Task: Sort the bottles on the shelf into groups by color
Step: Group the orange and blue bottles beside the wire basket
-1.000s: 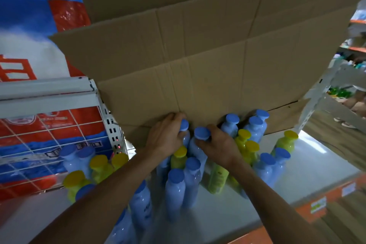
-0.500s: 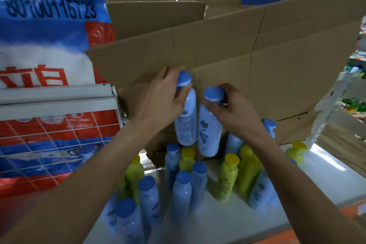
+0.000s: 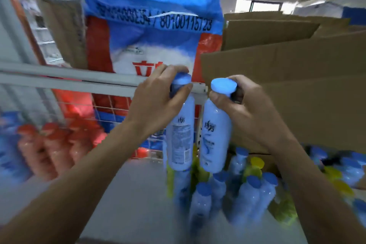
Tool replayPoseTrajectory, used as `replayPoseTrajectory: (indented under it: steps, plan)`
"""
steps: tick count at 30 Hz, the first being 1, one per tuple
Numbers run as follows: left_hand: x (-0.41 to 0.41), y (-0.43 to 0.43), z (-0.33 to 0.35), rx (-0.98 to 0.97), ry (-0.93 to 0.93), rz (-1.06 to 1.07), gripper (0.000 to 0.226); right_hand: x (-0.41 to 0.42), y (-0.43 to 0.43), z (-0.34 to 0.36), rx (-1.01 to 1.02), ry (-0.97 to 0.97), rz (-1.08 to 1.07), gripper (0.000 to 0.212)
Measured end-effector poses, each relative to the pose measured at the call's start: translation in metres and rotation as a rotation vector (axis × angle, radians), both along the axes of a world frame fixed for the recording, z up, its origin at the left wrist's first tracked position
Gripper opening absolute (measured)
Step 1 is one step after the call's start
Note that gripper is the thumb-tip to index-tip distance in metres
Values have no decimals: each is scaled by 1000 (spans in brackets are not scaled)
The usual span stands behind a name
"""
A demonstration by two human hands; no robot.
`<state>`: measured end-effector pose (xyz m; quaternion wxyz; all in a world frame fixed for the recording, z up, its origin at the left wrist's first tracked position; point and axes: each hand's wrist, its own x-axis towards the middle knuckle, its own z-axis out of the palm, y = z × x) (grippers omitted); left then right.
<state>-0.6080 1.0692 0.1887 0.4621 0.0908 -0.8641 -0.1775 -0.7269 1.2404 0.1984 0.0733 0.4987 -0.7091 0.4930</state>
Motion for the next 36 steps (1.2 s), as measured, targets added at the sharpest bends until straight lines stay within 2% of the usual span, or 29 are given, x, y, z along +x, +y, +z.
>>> replayPoseTrajectory:
  steps: [4, 9, 14, 19, 25, 31, 36]
  plan:
    - [71, -40, -12, 27, -26, 112, 36, 50, -58, -13, 20, -39, 134, 22]
    - [163, -95, -41, 90, -123, 220, 43, 121, -132, -42, 54, -75, 201, 23]
    - [247, -150, -78, 145, -236, 360, 37, 194, -198, -83, 83, -149, 278, 20]
    - [314, -198, -106, 208, -269, 453, 38, 251, -250, -110, 115, -232, 353, 26]
    - [358, -254, -132, 310, -231, 573, 35, 286, -318, -136, 187, -249, 461, 21]
    - [377, -305, -148, 359, -231, 618, 36, 307, -389, -160, 221, -257, 524, 31]
    - [384, -342, -155, 386, -239, 650, 38, 315, -436, -171, 281, -153, 515, 26]
